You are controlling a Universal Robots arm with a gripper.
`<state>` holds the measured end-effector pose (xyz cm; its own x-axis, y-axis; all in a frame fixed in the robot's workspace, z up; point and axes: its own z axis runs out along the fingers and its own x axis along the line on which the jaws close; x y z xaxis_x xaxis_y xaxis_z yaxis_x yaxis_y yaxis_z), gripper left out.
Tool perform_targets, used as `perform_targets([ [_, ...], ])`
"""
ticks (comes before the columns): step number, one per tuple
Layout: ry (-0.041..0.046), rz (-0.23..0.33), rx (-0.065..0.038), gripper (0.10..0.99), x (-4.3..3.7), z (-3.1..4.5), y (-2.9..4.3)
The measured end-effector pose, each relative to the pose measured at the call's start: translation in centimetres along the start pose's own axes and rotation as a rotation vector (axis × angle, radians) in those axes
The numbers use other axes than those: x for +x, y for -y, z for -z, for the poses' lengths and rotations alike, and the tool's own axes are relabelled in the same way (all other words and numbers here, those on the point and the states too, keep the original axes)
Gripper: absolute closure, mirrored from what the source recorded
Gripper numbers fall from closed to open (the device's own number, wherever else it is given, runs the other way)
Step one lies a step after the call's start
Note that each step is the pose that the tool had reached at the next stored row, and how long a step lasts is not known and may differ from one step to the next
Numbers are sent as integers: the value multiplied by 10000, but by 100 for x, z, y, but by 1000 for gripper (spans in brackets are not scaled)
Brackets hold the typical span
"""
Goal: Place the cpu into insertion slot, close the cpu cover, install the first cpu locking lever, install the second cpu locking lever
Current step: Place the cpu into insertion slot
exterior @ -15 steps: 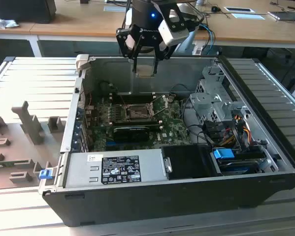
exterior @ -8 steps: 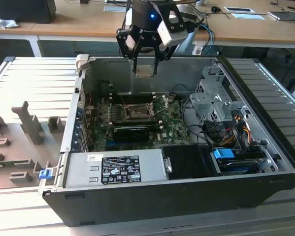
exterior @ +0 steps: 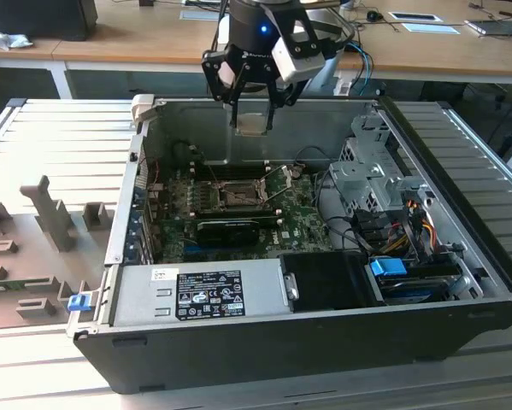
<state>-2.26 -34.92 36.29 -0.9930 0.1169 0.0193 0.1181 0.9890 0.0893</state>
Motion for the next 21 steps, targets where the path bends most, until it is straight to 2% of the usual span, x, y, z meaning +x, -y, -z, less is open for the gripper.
perform_targets([
  [11, 103, -1147, -22, 553, 0, -7, 1],
  [18, 133, -1483, -29, 553, 0, -9, 1],
  [21, 162, -1804, -35, 553, 0, -10, 1],
])
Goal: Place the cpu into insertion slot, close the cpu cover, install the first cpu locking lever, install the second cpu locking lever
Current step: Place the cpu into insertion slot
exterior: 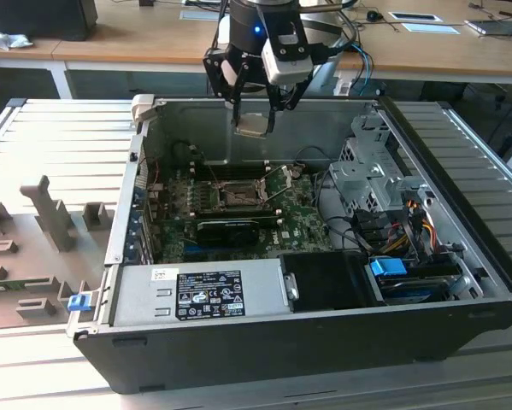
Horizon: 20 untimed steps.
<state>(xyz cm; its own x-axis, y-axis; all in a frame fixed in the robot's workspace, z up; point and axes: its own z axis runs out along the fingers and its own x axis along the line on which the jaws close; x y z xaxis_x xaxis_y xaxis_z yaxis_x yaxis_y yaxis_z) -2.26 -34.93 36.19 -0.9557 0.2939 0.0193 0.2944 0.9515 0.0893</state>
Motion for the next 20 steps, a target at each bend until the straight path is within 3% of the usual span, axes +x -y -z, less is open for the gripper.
perform_targets([
  [20, 89, -988, -20, 553, 0, -4, 0],
])
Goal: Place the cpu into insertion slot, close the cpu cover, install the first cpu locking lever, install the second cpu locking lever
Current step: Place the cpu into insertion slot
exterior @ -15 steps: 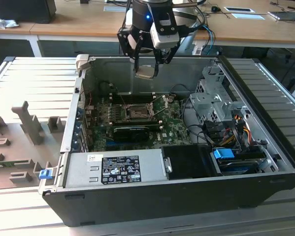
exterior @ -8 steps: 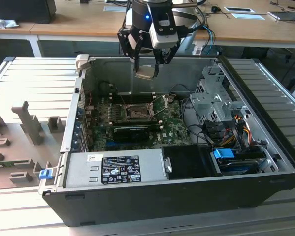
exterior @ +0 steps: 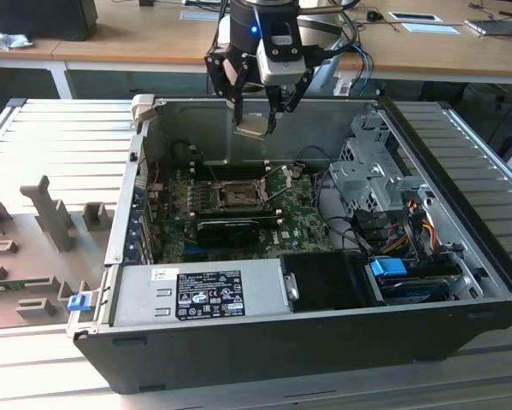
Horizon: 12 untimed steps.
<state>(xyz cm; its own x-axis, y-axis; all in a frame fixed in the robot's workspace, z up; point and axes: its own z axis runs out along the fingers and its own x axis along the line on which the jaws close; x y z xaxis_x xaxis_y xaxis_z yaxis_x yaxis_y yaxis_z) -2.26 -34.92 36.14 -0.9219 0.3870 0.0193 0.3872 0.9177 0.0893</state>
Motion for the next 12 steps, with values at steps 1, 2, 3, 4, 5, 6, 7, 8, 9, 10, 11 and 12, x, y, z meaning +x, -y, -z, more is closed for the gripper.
perform_targets([
  [1, 2, -36, -1, 553, 0, 0, 0],
  [2, 8, -93, -2, 553, 0, 0, 0],
  [3, 12, -129, -3, 553, 0, -1, 0],
  [4, 15, -173, -3, 553, 0, -1, 0],
  [5, 21, -237, -5, 553, 0, -1, 0],
  [6, 25, -278, -5, 553, 0, -1, 0],
  [7, 32, -357, -7, 553, 0, -2, 0],
  [8, 38, -424, -8, 553, 0, -2, 0],
  [9, 43, -479, -9, 553, 0, -2, 0],
  [10, 47, -532, -10, 553, 0, -3, 0],
  [11, 52, -576, -10, 553, 0, -3, 0],
  [12, 55, -619, -11, 553, 0, -3, 0],
])
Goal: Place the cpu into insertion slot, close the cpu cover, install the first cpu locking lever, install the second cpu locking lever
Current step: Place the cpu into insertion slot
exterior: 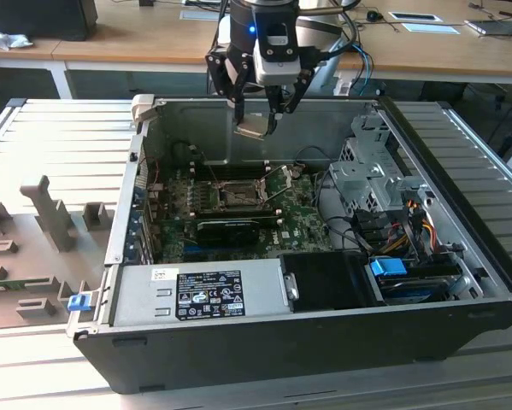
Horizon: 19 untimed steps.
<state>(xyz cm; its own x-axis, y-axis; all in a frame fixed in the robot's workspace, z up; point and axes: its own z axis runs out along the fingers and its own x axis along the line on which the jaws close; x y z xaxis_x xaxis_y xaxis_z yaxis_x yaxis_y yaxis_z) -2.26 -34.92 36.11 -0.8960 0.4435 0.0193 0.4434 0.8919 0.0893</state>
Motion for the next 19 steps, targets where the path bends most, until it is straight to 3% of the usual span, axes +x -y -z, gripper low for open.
perform_targets([
  [9, 51, -568, -12, 553, 0, -3, 0],
  [19, 166, -1851, -38, 553, 0, -9, 1],
])
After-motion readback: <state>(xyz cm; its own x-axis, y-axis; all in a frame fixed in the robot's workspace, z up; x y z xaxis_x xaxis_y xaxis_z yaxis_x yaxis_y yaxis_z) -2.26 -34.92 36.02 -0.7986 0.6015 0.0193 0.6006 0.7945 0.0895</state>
